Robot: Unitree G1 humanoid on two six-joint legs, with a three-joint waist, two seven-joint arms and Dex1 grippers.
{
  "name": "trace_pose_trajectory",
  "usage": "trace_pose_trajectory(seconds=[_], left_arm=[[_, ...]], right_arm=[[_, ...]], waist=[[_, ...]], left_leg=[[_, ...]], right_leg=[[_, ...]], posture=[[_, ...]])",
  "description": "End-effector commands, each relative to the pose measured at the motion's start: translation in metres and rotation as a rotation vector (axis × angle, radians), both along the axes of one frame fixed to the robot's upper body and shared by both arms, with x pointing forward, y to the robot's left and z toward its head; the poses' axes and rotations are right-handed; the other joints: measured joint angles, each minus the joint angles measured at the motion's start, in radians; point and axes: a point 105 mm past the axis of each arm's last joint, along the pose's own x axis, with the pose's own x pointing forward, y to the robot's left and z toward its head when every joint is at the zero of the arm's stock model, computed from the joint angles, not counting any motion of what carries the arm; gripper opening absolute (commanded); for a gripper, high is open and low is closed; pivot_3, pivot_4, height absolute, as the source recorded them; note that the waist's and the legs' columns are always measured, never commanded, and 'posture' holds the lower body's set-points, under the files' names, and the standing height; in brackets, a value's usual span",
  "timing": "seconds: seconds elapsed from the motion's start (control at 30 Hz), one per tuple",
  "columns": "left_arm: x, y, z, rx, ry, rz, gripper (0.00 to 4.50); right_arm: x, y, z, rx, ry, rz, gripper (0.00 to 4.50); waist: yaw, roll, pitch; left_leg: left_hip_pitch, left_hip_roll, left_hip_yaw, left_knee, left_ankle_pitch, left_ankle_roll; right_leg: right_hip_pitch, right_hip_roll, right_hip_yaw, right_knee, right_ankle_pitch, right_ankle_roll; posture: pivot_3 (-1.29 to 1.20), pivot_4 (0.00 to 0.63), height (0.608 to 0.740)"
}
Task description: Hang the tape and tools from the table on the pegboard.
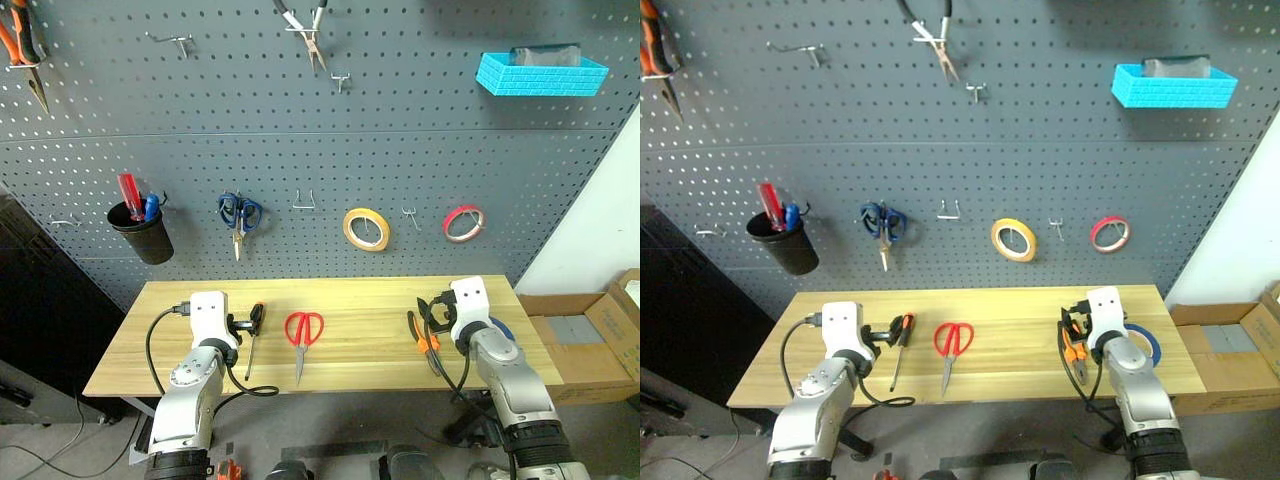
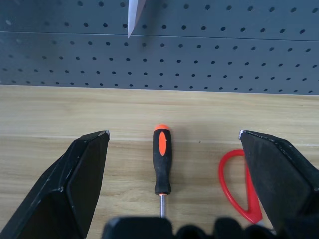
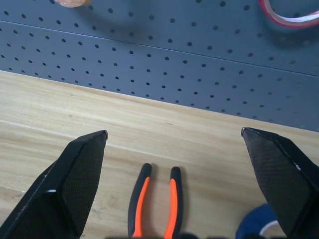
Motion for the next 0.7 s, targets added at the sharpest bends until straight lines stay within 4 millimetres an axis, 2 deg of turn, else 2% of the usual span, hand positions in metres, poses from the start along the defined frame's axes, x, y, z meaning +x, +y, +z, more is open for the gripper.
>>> trace_pose_trajectory(seconds=[0.03,0.27,0.33,0.5,0.7], left_arm=[[0.003,0.002,0.018,0.021,-0.055,-0.012,4.48],[0.005,-0.003,0.022,0.056,-0.067,-0.079,4.48],[0.01,-0.022,0.028,0.089,-0.086,-0.214,4.48],[0.012,-0.092,0.035,0.127,-0.089,-0.653,4.48],[0.014,-0.15,0.037,0.209,-0.106,-1.005,4.48]], right_arm=[[0.001,-0.003,0.011,-0.014,-0.035,-0.011,4.5],[0.0,-0.004,0.004,-0.015,-0.003,-0.015,4.5],[-0.003,-0.01,-0.001,-0.025,0.032,-0.014,4.5],[-0.005,-0.03,-0.012,-0.105,0.105,0.039,4.5],[0.0,-0.051,-0.026,-0.058,0.216,0.008,4.5]], waist=[[0.0,-0.001,0.001],[0.001,-0.002,0.006],[0.001,-0.003,0.01],[0.021,-0.003,0.029],[0.022,-0.005,0.071]], left_leg=[[0.0,0.0,0.0,0.0,0.0,0.0],[0.0,0.0,0.0,0.0,0.0,0.0],[0.0,0.0,0.0,0.0,0.0,0.0],[-0.001,-0.001,0.001,0.001,0.0,0.0],[-0.001,0.0,0.005,0.0,0.0,0.001]], right_leg=[[0.0,0.0,0.0,0.0,0.0,0.0],[0.0,0.0,0.001,0.0,0.0,0.0],[0.0,0.0,0.001,0.0,0.0,0.0],[0.0,0.0,0.003,-0.001,0.0,0.0],[-0.002,0.003,0.007,0.0,0.0,0.0]], posture=[[-0.09,0.026,0.74],[-0.09,0.033,0.74],[-0.09,0.044,0.74],[-0.08,0.076,0.74],[-0.09,0.134,0.74]])
